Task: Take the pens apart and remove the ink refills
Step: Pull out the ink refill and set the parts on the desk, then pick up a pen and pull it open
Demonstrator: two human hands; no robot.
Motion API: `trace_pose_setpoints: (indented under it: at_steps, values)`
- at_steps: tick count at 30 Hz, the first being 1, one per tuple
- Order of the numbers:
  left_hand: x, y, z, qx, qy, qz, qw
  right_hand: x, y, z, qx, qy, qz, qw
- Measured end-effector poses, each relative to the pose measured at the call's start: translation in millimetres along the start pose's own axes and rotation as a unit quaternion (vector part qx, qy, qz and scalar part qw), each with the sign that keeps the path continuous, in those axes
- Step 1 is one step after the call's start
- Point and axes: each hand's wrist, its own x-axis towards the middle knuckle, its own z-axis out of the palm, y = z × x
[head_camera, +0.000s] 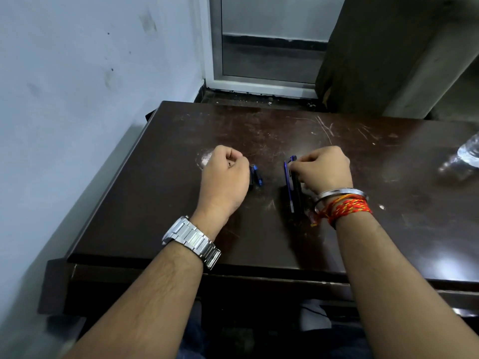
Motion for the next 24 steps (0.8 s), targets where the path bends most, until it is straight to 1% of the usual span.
trace_pose_setpoints:
  at_steps: [2,3,9,12,17,18,20,22,24]
  values:
    - [2,-1,4,-0.068,-0.033,-0.049,0.996,-1,0,-2,-0.031,-0.022,0.0,0.999]
    - [2,-2,5,-0.084,-0.051,-0.065,0.993,-2,-1,-2,-0.047,-0.035,-0.001,0.998]
    - [5,-9,10,-0.1,-0.119,-0.068,0.986,-2,-4,6,-0.116,-0.066,0.004,0.991]
    - [7,-13,7,-0.087,-0.109,-0.054,0.989,-2,-4,11,-0.152,-0.071,0.012,0.986]
    - [7,-13,4,-0.096,-0.055,-0.049,0.993,-6,-5,15,-0.145,-0.054,-0.003,0.988]
    - [7,-13,4,-0.092,-0.053,-0.047,0.993,-8,-6,16,-0.128,-0.04,-0.013,0.991]
    - [6,-12,5,-0.091,-0.063,-0.05,0.993,-12,-11,17,-0.058,0.004,-0.042,0.997]
    - [5,-11,5,-0.088,-0.082,-0.054,0.991,-13,-15,16,0.037,0.059,-0.066,0.995]
    - [4,-10,6,-0.089,-0.11,-0.054,0.988,-14,-21,15,0.151,0.085,-0.062,0.983]
